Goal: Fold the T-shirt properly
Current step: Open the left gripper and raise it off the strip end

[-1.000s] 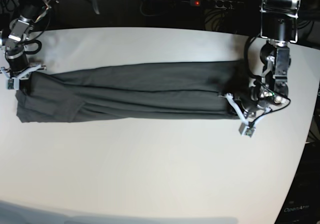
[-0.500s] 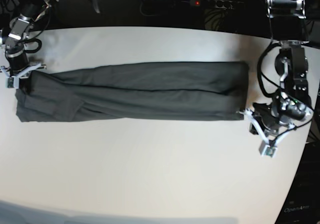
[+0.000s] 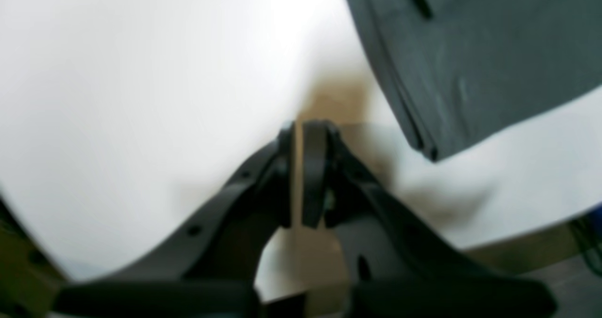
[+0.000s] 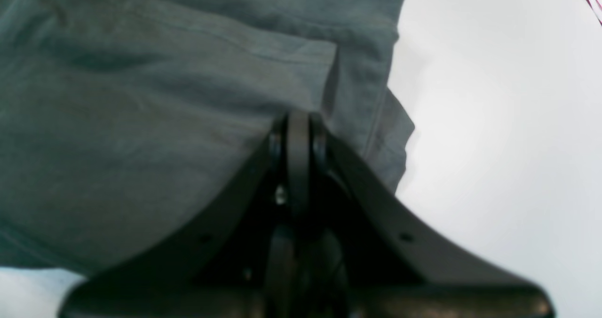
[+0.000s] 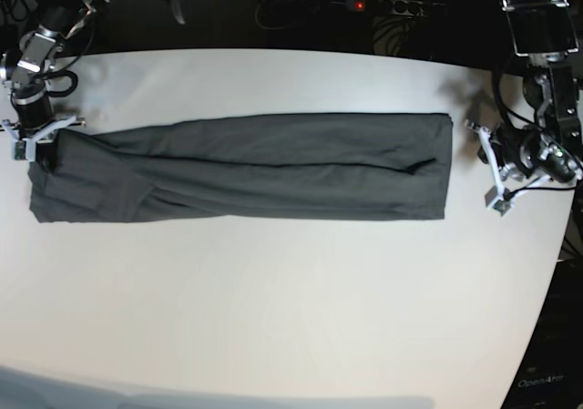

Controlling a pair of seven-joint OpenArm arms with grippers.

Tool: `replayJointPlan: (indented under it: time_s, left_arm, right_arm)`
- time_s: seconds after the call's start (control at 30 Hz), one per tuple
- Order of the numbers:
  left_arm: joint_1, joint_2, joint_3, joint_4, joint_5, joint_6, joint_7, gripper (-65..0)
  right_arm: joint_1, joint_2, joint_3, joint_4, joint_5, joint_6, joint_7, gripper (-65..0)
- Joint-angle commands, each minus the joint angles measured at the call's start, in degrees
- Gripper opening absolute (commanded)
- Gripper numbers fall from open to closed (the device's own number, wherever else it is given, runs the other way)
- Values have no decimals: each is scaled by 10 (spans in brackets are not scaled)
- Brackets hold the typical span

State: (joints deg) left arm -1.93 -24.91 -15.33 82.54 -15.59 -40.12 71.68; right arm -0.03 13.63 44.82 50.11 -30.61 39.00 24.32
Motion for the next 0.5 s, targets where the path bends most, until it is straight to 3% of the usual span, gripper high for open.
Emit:
replayJointPlan:
  time_s: [0.0,0.07,0.27,0.47]
  left_arm:
    - [-13,-16,-6,-17,7,1,-15,-583]
    - [-23,-20,-7,-60,13,1,-43,-522]
    - [-44,-19,-54,-95,17,1,-45,-318]
    - [-62,-18,-72,-94,13,1,-9,-287]
  right_arm:
    - [-17,-7,-4,-13,-75,10,-106,-646]
    - [-17,-7,-4,-13,-75,10,-106,-646]
    - [-18,-5,-4,-13,-83,10,-107,-646]
    - [-17,-7,1,-14,-119,10,-106,-647]
